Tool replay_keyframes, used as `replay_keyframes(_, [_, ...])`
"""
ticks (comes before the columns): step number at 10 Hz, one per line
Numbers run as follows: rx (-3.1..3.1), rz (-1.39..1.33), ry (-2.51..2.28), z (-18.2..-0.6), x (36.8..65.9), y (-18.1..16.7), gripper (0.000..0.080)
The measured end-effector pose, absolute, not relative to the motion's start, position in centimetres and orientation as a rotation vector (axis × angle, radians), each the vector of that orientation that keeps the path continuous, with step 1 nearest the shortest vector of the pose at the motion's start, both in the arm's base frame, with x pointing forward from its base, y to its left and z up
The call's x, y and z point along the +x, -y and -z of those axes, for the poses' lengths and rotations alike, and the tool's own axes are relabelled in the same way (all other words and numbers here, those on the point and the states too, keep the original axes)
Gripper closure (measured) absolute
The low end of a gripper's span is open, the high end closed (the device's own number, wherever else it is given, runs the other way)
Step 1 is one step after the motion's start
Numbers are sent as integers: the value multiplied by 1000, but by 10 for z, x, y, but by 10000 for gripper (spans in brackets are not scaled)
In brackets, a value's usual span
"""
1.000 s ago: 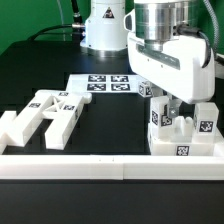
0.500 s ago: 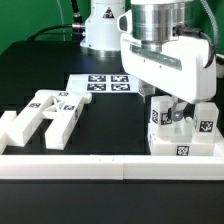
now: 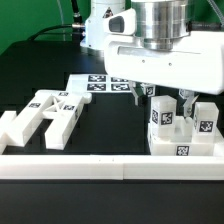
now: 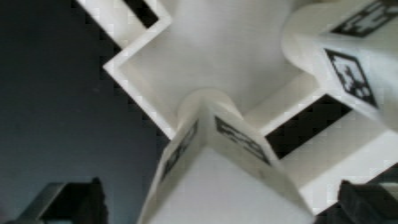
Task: Assemble chair
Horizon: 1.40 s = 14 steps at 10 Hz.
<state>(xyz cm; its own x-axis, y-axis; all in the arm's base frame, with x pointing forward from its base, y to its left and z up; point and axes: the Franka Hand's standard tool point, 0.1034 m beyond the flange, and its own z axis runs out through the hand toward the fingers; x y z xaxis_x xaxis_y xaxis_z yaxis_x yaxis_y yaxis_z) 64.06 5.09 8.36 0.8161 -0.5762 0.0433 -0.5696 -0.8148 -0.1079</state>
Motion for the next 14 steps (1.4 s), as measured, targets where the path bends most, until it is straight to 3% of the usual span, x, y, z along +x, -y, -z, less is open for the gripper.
replay_keyframes(8, [-3080, 202, -90, -84, 645, -44, 151])
replay_keyframes(9, [-3082, 204, -91, -82, 645, -43, 251])
replay_keyframes(10, [-3081, 204, -93, -82, 645, -44, 251])
replay_keyframes(11, [-3081, 204, -93, -82, 645, -43, 434])
replay_keyframes(12, [-3081, 204, -95, -82, 645, -43, 510])
replay_keyframes(14, [-3078, 201, -133, -82, 645, -43, 510])
